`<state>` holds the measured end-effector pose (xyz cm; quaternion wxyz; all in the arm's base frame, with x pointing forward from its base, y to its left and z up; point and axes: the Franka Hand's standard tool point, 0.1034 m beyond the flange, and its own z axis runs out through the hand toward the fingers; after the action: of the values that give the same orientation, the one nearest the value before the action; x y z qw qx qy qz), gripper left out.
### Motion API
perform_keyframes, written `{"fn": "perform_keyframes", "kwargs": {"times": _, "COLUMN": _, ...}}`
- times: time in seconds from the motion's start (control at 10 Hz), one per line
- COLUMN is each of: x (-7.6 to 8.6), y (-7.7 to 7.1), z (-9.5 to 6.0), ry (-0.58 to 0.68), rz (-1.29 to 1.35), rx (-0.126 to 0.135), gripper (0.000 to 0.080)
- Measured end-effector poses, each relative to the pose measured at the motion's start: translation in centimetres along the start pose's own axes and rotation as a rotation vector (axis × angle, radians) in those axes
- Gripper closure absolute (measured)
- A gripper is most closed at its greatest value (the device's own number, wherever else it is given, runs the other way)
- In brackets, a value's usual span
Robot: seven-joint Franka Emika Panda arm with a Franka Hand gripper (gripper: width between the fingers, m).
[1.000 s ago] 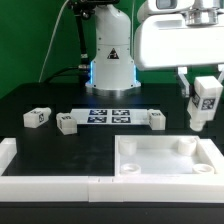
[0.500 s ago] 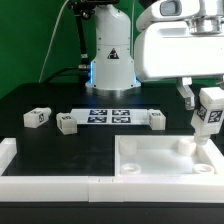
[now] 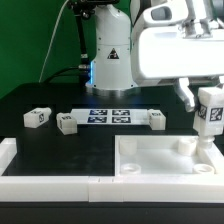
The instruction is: Assemble one leg
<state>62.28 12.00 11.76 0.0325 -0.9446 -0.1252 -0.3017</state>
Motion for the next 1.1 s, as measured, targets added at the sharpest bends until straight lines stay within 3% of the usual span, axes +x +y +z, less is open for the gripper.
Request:
{"fn": "perform_keyframes", "kwargs": {"times": 0.3, "x": -0.7, "y": 0.8, "z": 1.6, "ry": -0.012, "rz": -0.008, "rx": -0.006, "gripper": 0.0509}}
{"fn": "perform_keyframes", "kwargs": {"times": 0.6, "x": -1.8, "y": 0.2, "z": 2.5, "ry": -0.031, "rz": 0.015, "rx": -0.004, "gripper": 0.0509}}
{"fn": "perform_keyframes", "kwargs": {"times": 1.1, "x": -2.0, "y": 0.0, "z": 2.8, "ry": -0.011, "rz": 0.029, "rx": -0.008, "gripper": 0.0509}}
